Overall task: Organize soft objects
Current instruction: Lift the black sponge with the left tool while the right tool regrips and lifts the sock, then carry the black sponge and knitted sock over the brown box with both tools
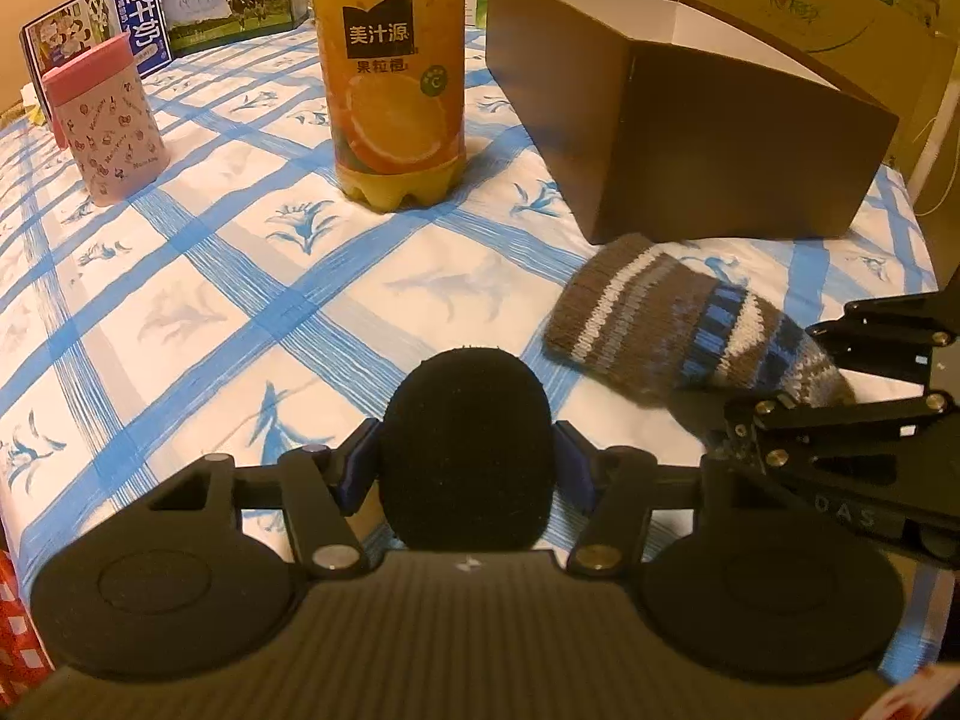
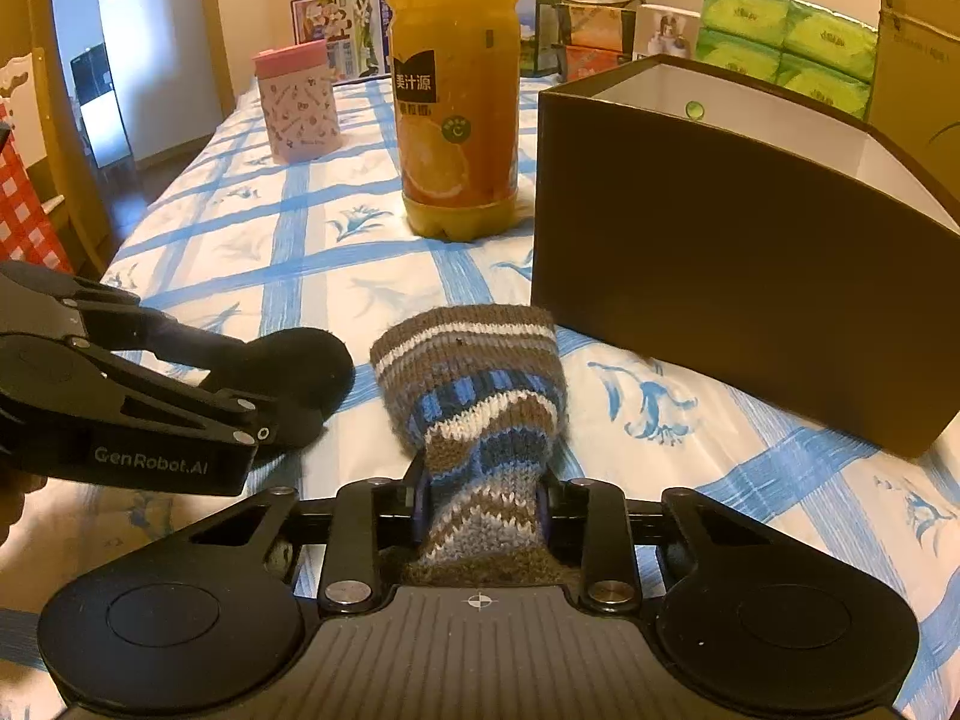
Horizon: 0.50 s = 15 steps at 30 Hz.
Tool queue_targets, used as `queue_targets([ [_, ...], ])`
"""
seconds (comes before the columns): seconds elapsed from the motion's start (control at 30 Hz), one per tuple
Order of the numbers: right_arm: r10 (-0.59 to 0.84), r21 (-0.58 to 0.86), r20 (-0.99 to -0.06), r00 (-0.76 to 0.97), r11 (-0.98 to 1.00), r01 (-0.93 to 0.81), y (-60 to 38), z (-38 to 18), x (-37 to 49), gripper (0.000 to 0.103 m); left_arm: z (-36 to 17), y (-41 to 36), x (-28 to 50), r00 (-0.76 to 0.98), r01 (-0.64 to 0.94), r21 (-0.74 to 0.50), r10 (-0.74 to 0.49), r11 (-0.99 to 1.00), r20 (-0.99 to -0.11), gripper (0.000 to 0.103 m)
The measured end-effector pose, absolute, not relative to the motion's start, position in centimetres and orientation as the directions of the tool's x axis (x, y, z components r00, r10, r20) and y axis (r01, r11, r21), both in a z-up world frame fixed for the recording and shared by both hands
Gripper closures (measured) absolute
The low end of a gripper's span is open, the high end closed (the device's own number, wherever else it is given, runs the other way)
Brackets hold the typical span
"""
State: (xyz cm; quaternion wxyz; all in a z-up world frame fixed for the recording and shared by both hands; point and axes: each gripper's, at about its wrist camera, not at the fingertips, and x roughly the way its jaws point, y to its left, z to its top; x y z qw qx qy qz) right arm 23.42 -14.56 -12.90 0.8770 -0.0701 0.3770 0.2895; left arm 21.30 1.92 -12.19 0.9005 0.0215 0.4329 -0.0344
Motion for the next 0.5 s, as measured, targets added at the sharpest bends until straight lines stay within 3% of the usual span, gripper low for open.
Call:
queue_targets([
  [0.5, 0.464, 0.126, -0.7, 0.543, 0.829, -0.545, -15.05, -12.21, 22.92, 0.073, -11.39, 1.61, 20.47, 0.633, 0.08, 0.001, -0.05, 0.997, -0.773, 0.045],
])
